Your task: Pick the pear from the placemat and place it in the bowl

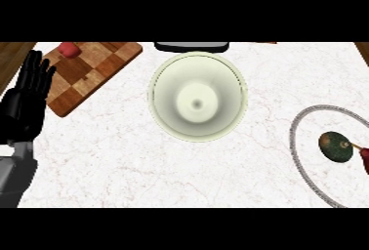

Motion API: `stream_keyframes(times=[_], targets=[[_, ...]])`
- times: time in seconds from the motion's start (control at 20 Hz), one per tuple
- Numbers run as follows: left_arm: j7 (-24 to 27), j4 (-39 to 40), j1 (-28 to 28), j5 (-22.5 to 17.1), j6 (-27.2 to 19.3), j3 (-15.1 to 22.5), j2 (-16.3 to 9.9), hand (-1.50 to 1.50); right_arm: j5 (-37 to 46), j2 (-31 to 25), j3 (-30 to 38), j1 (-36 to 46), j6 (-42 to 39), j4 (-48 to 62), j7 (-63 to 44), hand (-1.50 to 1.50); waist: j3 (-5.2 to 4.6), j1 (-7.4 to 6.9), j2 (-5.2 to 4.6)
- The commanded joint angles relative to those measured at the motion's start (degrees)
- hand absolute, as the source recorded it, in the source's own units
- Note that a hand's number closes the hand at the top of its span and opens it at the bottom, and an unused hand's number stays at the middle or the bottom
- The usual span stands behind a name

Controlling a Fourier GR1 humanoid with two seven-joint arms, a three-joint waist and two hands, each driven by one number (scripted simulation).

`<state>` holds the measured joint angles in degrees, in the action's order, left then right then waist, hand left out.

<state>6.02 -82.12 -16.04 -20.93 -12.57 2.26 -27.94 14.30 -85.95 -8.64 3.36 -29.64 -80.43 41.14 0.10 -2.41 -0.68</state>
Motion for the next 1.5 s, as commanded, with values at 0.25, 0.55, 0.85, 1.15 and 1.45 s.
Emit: stream_keyframes(times=[0.25,0.55,0.85,1.15,1.45], targets=[[-3.9,-2.1,-2.7,-0.1,0.7,-1.4,-1.2,0.00,8.7,9.2,-10.0,5.6,-1.7,9.2,6.7,-1.50,0.06,-0.96,-0.20],[-1.8,-1.1,1.3,-0.2,3.2,-2.8,-0.8,0.00,15.1,15.6,-14.3,11.7,0.3,17.0,7.1,-1.50,-0.03,0.14,0.17],[-0.7,0.2,0.6,1.8,1.5,-3.4,1.0,0.00,18.9,18.1,-15.8,18.7,1.0,27.6,13.9,-1.50,-0.04,0.66,0.30],[1.9,-1.8,5.5,2.5,2.4,-3.0,2.7,0.00,19.9,22.6,-18.4,20.5,3.4,31.5,16.2,-1.50,-0.06,0.60,0.42],[-1.9,-2.9,3.2,2.8,2.8,-3.8,2.1,0.00,24.7,28.3,-21.3,23.5,6.2,35.8,13.8,-1.50,-0.05,1.04,0.48]])
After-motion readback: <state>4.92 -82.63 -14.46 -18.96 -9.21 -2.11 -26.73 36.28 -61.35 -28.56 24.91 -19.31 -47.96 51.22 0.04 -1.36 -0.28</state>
